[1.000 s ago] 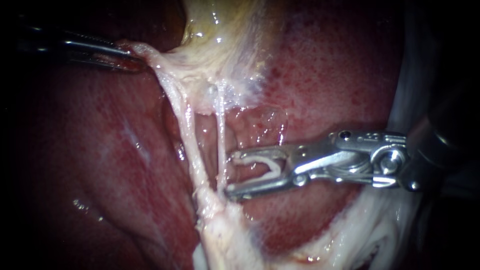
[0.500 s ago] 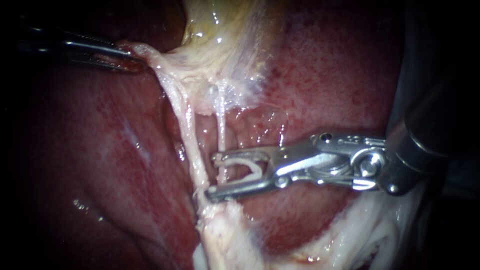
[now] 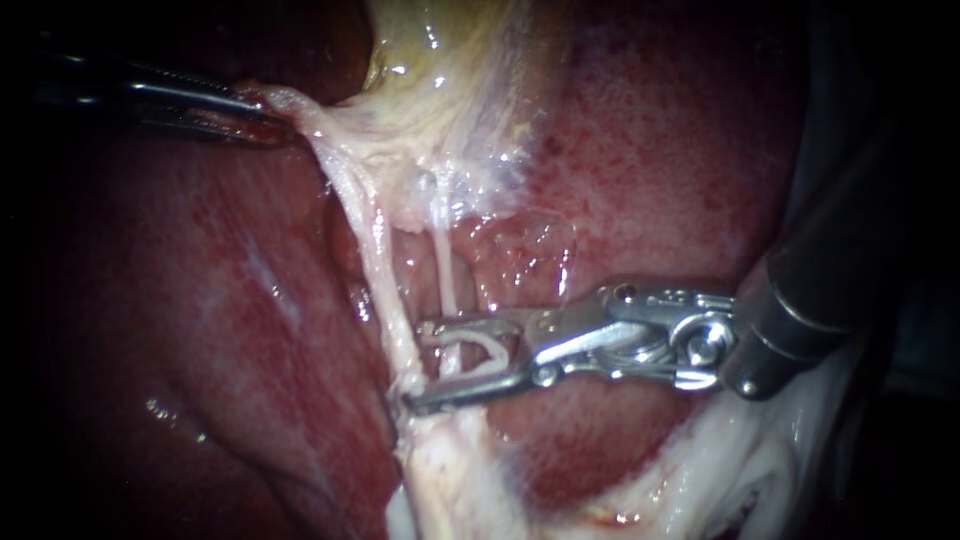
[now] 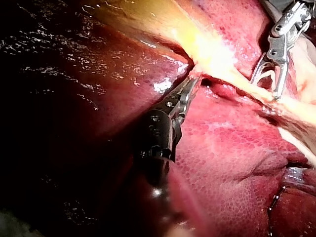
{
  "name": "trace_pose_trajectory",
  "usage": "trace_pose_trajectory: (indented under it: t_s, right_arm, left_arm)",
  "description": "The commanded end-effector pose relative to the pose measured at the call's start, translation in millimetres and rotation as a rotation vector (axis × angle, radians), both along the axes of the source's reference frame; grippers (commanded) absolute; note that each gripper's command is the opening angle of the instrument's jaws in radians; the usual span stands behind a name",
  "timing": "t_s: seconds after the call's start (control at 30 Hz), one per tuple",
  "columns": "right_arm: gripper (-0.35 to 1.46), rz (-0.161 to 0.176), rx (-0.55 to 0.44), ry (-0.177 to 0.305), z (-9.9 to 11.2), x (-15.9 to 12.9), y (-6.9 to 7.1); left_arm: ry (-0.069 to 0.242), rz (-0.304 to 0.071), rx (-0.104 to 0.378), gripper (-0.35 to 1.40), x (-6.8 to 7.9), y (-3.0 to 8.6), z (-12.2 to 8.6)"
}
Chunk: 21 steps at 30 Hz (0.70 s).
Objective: Clipping first clip left tube
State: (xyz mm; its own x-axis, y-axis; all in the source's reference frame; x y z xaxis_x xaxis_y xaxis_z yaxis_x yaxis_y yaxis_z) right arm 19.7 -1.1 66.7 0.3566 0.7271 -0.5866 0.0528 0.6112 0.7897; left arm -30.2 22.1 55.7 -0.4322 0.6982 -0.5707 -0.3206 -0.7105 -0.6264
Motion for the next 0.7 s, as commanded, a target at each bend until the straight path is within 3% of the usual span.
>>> trace_pose_trajectory:
  t_s: [0.03, 0.27, 0.47, 0.7]
  right_arm:
    - [0.49, -0.002, 0.000, 0.001, 0.1, 0.1, -0.1]
    - [0.48, -0.029, 0.013, 0.026, -0.3, 0.8, -0.4]
    - [0.46, -0.049, 0.034, 0.097, -1.3, 2.7, -1.0]
    - [0.46, -0.082, 0.035, 0.117, -2.4, 4.8, -1.7]
  left_arm:
    - [0.000, 0.000, 0.000, -0.35, 0.0, 0.0, 0.0]
    - [0.000, 0.000, 0.000, -0.35, 0.0, 0.0, 0.0]
    - [0.000, 0.000, 0.000, -0.35, -0.1, 0.0, 0.0]
    - [0.001, -0.001, 0.000, -0.35, -0.2, 0.0, 0.0]
